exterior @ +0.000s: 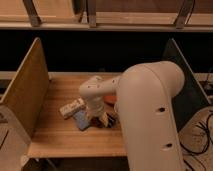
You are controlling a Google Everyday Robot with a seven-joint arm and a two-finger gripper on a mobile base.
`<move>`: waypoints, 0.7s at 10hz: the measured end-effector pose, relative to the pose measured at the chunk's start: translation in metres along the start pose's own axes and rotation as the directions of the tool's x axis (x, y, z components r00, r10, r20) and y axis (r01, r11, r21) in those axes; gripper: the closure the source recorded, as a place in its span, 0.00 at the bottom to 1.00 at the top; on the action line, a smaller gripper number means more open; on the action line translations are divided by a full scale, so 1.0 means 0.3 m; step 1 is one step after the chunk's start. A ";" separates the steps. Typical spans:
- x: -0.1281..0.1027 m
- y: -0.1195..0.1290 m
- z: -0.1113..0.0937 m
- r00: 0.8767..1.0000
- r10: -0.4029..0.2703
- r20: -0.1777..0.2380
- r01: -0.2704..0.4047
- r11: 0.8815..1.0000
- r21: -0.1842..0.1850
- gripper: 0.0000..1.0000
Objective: Drag the pepper across the table
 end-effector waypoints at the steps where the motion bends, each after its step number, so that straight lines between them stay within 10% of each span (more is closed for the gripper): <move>1: -0.002 0.002 0.005 1.000 -0.002 -0.002 0.002 1.000 -0.001 0.34; 4: -0.007 0.011 0.028 1.000 -0.013 -0.009 0.013 1.000 -0.008 0.42; 7: -0.009 0.023 0.057 0.999 -0.024 -0.020 0.023 0.999 -0.034 0.72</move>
